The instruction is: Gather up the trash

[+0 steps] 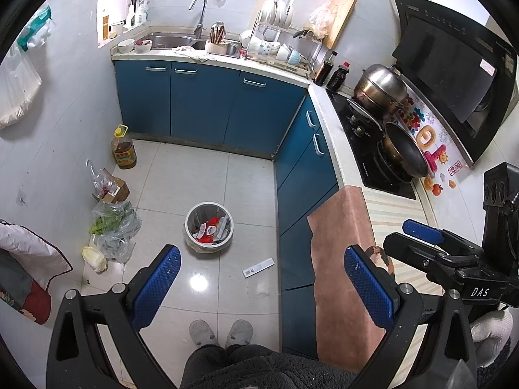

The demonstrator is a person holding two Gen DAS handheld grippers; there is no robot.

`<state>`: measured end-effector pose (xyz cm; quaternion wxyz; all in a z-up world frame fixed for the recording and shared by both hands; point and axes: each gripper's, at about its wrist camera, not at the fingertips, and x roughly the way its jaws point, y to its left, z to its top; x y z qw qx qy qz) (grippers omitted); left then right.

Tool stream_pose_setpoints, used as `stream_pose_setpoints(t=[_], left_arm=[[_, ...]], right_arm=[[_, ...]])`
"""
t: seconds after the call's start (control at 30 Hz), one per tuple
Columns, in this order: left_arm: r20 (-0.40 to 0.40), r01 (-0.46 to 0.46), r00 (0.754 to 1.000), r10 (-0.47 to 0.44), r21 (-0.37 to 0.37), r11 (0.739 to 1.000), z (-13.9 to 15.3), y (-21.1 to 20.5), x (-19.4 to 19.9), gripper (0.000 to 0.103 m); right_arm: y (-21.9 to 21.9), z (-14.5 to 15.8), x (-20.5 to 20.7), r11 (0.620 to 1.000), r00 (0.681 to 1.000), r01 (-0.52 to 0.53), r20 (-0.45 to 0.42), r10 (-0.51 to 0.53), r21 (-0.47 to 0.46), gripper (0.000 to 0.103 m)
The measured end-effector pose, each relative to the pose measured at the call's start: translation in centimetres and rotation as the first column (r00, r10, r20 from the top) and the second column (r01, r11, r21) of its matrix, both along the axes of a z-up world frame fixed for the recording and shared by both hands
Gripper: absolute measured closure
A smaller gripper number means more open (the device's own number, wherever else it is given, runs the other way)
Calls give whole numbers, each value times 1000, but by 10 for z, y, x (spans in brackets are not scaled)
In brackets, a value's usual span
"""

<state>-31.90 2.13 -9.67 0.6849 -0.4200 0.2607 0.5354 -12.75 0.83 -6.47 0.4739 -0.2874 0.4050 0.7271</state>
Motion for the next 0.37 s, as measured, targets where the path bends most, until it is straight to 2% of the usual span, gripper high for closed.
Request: stream_pose_setpoints(t=[0.37], left_arm=[[-7,5,1000,-5,8,1000,1,-3,4,0]], right_arm=[[0,0,0,1000,1000,1,0,-1,0,0]])
